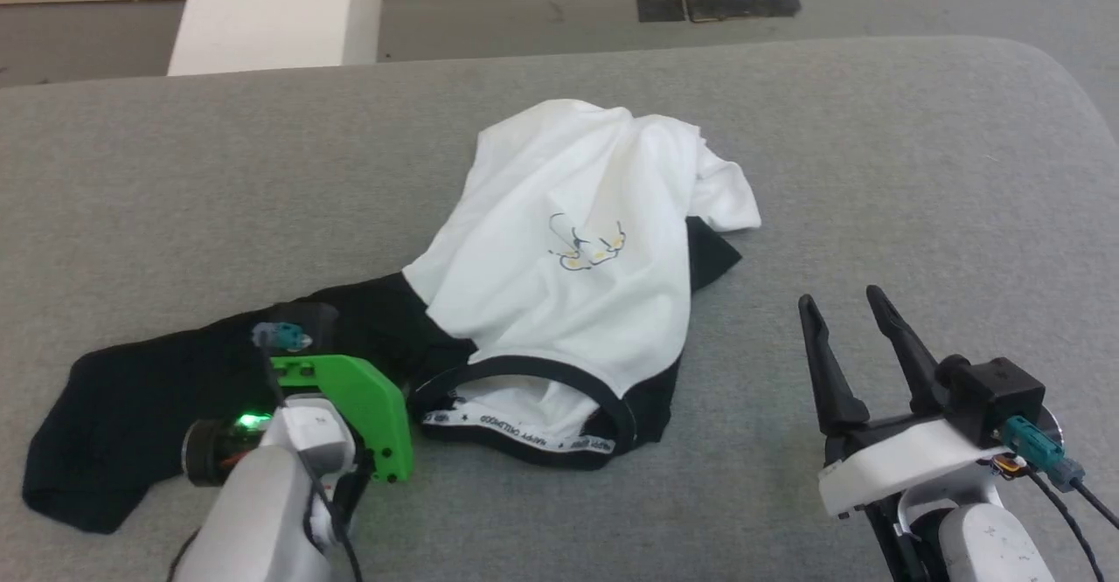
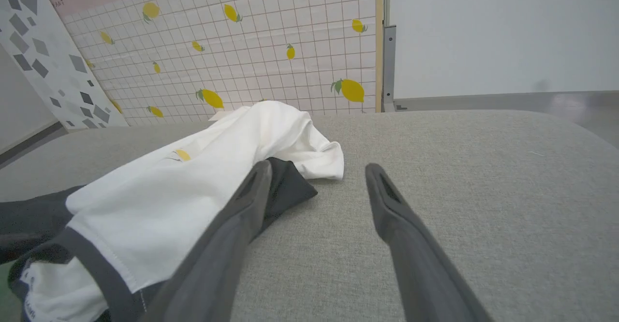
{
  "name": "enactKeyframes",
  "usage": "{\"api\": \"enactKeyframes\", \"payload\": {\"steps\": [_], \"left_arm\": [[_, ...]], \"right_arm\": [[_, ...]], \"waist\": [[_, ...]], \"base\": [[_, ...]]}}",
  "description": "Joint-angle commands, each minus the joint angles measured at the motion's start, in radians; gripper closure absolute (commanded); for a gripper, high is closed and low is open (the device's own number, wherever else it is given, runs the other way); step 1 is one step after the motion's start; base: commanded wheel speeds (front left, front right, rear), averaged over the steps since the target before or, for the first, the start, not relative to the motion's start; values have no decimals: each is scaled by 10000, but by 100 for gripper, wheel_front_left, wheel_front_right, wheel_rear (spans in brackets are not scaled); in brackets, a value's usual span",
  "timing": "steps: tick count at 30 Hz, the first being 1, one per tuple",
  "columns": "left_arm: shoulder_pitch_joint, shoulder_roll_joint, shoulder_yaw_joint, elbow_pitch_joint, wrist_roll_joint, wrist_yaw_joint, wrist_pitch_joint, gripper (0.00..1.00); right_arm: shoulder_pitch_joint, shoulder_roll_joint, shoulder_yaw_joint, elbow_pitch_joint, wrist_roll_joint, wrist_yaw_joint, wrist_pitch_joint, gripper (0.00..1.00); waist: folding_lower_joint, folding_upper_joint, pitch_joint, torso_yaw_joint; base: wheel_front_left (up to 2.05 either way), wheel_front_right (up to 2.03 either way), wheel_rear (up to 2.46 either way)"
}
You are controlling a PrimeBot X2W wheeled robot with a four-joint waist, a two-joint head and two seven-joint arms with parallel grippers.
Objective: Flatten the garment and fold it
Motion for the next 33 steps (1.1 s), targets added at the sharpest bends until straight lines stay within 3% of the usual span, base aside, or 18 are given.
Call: {"api": "enactKeyframes", "payload": {"steps": [1, 11, 14, 16, 20, 27, 33], "left_arm": [[56, 110, 126, -2, -142, 55, -22, 100], [1265, 1387, 2561, -900, -212, 1740, -1989, 100], [1513, 1459, 2915, -1021, -274, 1981, -2298, 100], [1603, 1440, 2989, -1036, -332, 1979, -2473, 0], [1636, 1112, 2926, -1229, -355, 1832, -3514, 0], [1774, 59, 2339, -1556, -77, 1450, -6104, 0], [1799, -588, 2051, -1958, 294, 1141, -6522, 0]], "right_arm": [[-113, 1, -5, 51, 58, -15, -82, 0], [25, 1, -70, 76, -25, -15, -62, 0], [68, 1, -15, 63, -107, -15, 51, 0], [71, 1, 108, 58, -194, -15, 181, 0], [-24, 1, 438, 77, -312, -15, 580, 0], [-759, 1, 709, 756, -395, -15, 1978, 0], [-1791, 1, 575, 1945, -459, -15, 3347, 0]], "waist": [[0, 110, -4, -120], [0, 110, -345, 91], [0, 110, -367, 296], [0, 110, -361, 442], [0, 110, -309, 763], [0, 110, -90, 1346], [0, 110, 270, 1780]], "base": [[0, 0, 0], [0, 0, 0], [0, 0, 0], [0, 0, 0], [0, 0, 0], [0, 0, 0], [0, 0, 0]]}}
